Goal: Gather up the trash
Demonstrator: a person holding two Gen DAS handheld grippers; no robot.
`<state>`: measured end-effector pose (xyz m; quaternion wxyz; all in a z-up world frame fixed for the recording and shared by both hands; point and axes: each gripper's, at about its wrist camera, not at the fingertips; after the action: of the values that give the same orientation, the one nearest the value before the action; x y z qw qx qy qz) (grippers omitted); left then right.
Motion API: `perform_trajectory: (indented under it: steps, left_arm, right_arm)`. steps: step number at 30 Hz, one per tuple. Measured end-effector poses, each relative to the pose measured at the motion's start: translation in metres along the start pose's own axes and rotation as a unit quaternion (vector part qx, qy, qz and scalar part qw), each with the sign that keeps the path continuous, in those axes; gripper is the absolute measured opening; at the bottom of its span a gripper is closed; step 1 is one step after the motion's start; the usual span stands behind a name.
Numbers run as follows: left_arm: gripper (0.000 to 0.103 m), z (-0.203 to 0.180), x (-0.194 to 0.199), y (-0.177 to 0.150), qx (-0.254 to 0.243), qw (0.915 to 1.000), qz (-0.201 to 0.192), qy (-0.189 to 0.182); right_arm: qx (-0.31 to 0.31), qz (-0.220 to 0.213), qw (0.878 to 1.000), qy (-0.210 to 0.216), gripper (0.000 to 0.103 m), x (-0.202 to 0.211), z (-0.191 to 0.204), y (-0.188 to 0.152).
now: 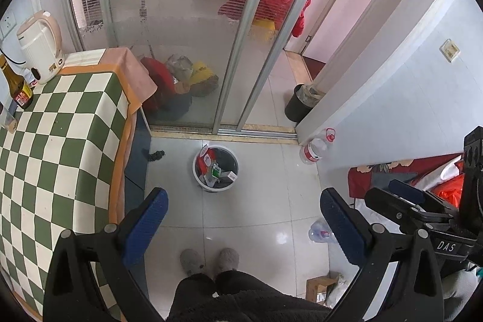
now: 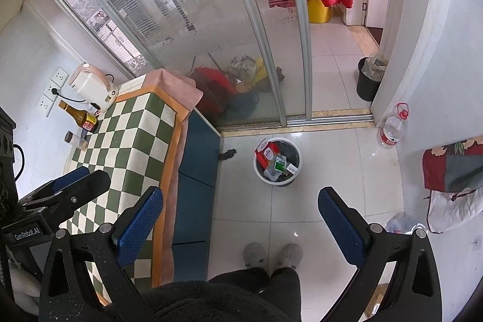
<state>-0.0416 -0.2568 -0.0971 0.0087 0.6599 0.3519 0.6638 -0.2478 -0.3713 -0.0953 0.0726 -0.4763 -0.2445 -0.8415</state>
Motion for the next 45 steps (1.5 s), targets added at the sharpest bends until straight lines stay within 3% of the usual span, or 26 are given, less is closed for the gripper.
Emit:
perform_trajectory:
  steps: [45]
  left_arm:
    - [0.103,-0.012,-0.007,-0.003,-0.001,0.9997,0.015,-0.019]
  right_arm:
    - [-0.021,0.004,1.0,0.0,0.103,0.001,-0.006,-0.01]
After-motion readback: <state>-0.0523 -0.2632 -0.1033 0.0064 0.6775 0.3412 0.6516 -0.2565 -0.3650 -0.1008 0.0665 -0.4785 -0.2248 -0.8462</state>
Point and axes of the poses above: each gripper's, at about its wrist camera, not at the fingertips, and x roughly against the way its jaws point, z to its left, y to its top, and after that the axes turned 11 degrees about -x, right-handed
